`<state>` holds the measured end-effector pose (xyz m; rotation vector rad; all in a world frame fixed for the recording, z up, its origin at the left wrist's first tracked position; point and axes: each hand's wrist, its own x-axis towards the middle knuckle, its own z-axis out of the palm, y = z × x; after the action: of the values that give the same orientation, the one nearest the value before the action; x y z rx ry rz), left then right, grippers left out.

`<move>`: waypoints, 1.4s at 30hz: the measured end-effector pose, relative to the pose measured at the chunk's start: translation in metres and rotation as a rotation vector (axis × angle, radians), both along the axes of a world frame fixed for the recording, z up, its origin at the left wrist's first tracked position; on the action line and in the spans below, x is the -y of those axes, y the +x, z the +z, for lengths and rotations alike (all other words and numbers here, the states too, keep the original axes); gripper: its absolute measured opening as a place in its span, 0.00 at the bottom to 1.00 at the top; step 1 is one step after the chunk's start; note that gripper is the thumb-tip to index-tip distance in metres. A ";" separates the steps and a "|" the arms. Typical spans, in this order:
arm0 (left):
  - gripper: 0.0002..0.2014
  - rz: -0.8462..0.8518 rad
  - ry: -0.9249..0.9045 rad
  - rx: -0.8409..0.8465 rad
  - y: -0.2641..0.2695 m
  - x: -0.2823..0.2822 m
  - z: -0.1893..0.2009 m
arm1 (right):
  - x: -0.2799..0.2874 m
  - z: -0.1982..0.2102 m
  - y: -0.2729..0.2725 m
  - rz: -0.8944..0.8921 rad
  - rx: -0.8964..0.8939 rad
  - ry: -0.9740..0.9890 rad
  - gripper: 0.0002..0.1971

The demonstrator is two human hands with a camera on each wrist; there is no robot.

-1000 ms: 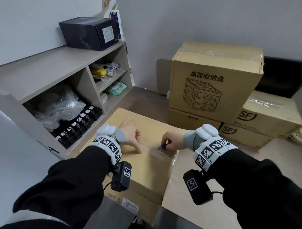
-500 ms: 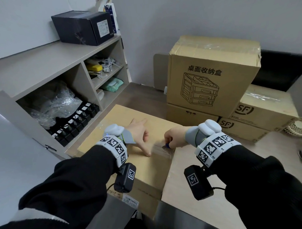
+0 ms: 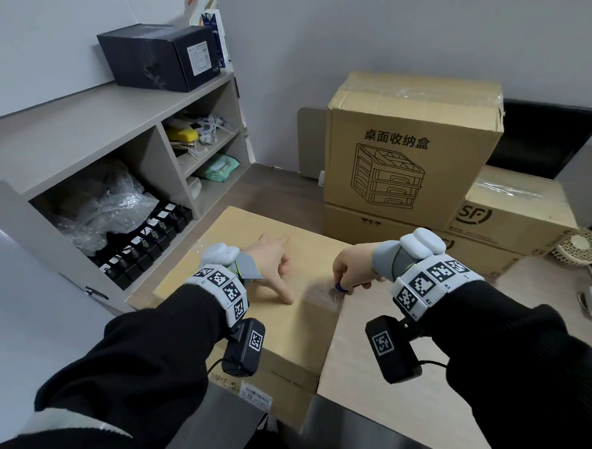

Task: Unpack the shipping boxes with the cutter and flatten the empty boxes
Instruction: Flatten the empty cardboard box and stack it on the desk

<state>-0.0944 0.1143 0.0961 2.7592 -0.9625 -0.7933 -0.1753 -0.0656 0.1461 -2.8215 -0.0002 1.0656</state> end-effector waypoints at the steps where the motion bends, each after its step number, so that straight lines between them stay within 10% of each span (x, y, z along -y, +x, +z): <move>1: 0.26 0.010 0.003 0.007 -0.003 0.001 0.000 | -0.001 0.001 0.000 -0.003 -0.003 -0.002 0.14; 8: 0.21 0.053 0.007 -0.009 -0.013 0.003 0.009 | 0.008 0.009 -0.003 -0.006 -0.062 -0.043 0.13; 14: 0.20 0.060 0.018 -0.069 -0.005 0.008 0.000 | 0.016 0.011 0.009 -0.121 0.320 0.184 0.12; 25: 0.23 0.080 -0.093 -0.075 -0.003 0.001 -0.003 | -0.002 -0.012 0.020 -0.049 0.233 -0.039 0.16; 30: 0.68 0.209 -0.248 -0.174 0.000 -0.006 -0.024 | -0.002 -0.014 0.021 -0.040 0.231 -0.047 0.16; 33: 0.60 0.205 -0.263 -0.174 0.001 -0.006 -0.023 | -0.005 -0.014 0.021 -0.037 0.224 -0.071 0.16; 36: 0.31 0.132 -0.281 -0.146 -0.006 0.000 0.000 | -0.008 -0.017 0.021 -0.090 0.215 -0.078 0.17; 42: 0.32 -0.082 -0.131 -0.105 -0.017 0.000 0.014 | -0.010 -0.017 0.026 -0.182 0.217 -0.021 0.18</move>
<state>-0.1115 0.1147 0.1103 2.5553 -1.0728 -0.8456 -0.1494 -0.0555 0.1291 -2.8729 0.2437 0.7227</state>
